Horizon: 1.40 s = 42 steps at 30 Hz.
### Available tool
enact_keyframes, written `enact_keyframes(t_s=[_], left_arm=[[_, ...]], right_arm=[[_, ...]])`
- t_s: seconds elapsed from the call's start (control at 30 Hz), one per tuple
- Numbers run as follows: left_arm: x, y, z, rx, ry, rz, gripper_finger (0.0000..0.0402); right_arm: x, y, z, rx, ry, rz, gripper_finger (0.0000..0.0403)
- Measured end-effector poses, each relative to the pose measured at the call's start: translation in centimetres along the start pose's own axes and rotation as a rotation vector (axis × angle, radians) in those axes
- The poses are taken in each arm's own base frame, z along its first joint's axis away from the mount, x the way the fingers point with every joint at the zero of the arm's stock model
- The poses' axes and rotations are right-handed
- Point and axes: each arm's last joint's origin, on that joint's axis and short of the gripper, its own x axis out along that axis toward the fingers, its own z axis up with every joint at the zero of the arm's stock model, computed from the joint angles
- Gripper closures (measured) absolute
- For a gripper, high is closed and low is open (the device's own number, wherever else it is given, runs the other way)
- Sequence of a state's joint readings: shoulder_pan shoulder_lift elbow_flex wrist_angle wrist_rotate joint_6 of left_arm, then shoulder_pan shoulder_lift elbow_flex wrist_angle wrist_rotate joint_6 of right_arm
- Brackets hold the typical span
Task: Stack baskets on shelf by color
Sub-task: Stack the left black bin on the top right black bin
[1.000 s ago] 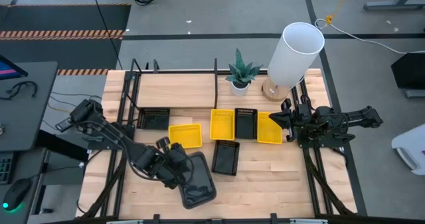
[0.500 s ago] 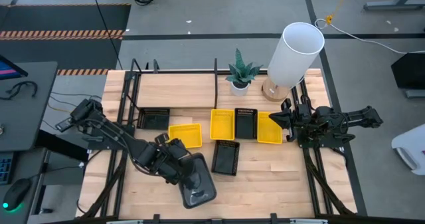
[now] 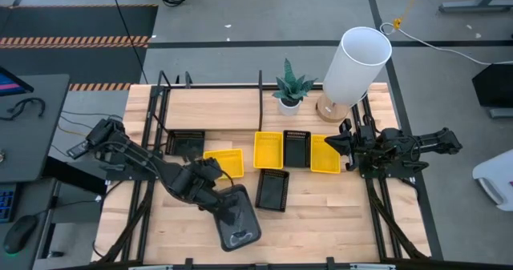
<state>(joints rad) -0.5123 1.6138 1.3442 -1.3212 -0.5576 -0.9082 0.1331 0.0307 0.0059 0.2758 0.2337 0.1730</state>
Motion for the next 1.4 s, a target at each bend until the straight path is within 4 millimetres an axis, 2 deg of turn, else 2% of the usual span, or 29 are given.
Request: enact_keyframes(t_s=[0.1,0.27,0.57,0.77,0.87,1.03,1.23,1.4], left_arm=[[1.1,0.4,-0.3,0.026,0.024,0.034,0.0270],[3.3,1.8,-1.8,0.026,0.075,0.056,0.0304],[5.5,5.9,-4.7,-0.071,0.110,-0.033,0.0353],[7.3,7.2,-4.3,-0.156,0.091,-0.157,0.0373],[7.9,7.1,-3.2,-0.151,0.046,-0.220,0.0364],[8.7,6.9,-1.4,-0.135,-0.019,-0.302,0.0307],[10.3,7.7,-1.5,-0.087,0.111,-0.321,0.0246],[9.7,9.3,-1.4,-0.080,0.217,-0.256,0.0234]], right_arm=[[0.0,0.0,0.0,0.000,0.000,0.000,0.0376],[0.0,0.0,0.0,0.000,0.000,0.000,0.0376],[0.0,0.0,0.0,0.000,0.000,0.000,0.0376],[0.0,0.0,0.0,0.000,0.000,0.000,0.0376],[0.0,0.0,0.0,0.000,0.000,0.000,0.0376],[0.0,0.0,0.0,0.000,-0.002,0.001,0.0376],[0.0,0.0,0.1,0.004,-0.015,-0.002,0.0376],[0.0,0.0,0.2,0.005,-0.021,0.004,0.0376]])
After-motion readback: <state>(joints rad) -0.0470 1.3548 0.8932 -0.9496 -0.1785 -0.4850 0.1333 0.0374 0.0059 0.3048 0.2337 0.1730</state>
